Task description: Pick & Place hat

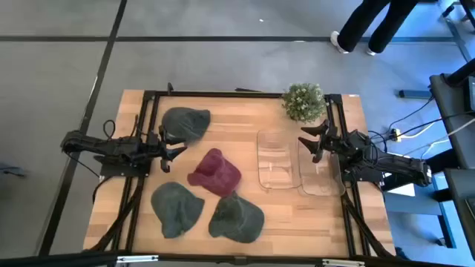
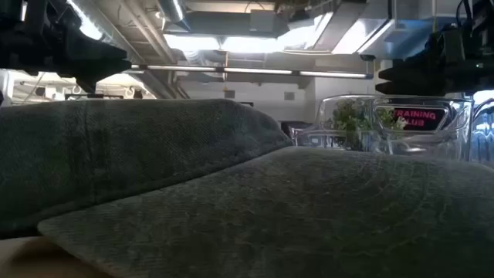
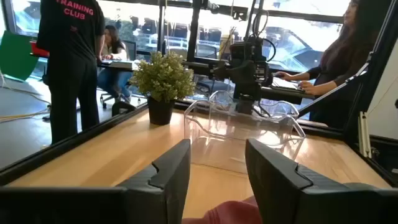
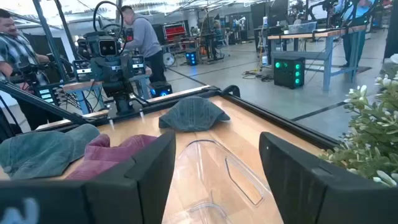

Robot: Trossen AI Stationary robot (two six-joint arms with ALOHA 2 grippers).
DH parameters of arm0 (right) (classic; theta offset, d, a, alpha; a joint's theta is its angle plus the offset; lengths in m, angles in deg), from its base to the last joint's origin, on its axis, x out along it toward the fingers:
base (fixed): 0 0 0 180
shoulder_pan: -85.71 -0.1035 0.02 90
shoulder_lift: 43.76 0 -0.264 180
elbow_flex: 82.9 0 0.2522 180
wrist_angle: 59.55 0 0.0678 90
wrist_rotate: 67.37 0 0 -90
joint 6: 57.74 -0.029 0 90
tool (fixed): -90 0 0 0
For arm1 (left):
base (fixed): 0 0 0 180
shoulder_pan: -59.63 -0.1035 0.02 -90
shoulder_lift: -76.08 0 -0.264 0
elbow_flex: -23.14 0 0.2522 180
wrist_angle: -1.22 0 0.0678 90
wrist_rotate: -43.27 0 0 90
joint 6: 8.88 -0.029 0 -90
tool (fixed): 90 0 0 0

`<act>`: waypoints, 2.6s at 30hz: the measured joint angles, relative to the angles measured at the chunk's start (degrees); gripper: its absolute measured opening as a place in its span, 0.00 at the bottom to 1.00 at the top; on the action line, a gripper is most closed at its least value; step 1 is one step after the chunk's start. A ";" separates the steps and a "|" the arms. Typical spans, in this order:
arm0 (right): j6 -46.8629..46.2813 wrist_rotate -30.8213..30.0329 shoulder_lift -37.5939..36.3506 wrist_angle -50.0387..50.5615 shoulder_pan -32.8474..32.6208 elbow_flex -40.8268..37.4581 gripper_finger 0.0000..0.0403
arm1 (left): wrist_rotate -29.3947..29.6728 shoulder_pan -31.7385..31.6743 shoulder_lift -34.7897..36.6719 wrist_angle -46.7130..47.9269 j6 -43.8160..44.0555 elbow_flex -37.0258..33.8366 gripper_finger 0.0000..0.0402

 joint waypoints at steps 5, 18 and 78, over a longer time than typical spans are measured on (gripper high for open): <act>-0.02 0.00 0.00 0.00 0.01 0.00 0.58 | -0.01 -0.02 0.00 0.00 0.00 0.02 0.37; -0.02 0.00 0.02 0.00 0.00 0.00 0.58 | 0.00 -0.01 0.00 -0.01 0.00 0.01 0.37; -4.93 -0.13 0.02 -0.04 0.01 0.02 0.58 | -0.02 -0.02 0.00 -0.01 0.01 0.01 0.37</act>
